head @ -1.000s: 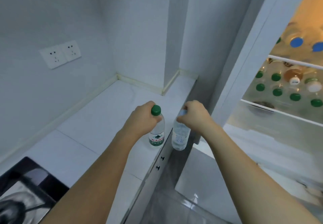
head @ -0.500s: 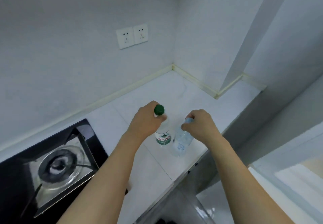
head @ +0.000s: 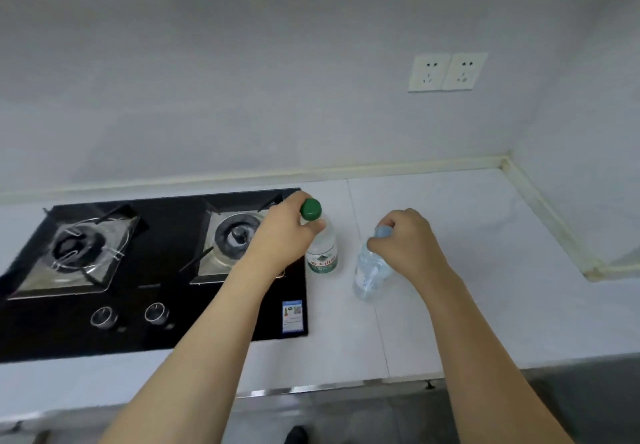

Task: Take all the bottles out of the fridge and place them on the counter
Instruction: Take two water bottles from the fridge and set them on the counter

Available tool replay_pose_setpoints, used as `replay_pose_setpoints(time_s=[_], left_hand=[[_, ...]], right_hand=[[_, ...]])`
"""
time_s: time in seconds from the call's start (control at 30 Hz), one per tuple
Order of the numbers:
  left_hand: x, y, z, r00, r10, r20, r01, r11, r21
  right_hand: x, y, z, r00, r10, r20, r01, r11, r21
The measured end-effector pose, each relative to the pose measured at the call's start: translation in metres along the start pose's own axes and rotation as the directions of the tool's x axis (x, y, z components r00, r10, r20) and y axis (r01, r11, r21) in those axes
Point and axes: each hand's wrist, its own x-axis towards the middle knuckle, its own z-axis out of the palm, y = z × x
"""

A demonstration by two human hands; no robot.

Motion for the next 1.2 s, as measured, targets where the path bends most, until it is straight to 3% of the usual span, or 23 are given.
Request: replay_pose_setpoints(time_s=[0.3,0.53,1.2], left_hand=[[-0.052,-0.064,-0.090,0.957,-0.193,-0.218,0.187,0.981,-0.049],[-0.115,-0.129,-0.178,0.887,-0.290,-0.358,0.283,0.956,-0.075],[-0.331,-0.298,-0.379,0.585,-0.504,-0.635,0.523,0.833,-0.180]], right_hand=[[0.003,-0.101,0.074,0.944,-0.263,0.197,0.273,0.962,-0.025],[-0.030,-0.192,0.152,0.874,-0.364,0.322,0.399,0.916,-0.049],[-0.187,-0.415,0.372,0.569,-0.602,0.560,0.685,0.724,0.083]])
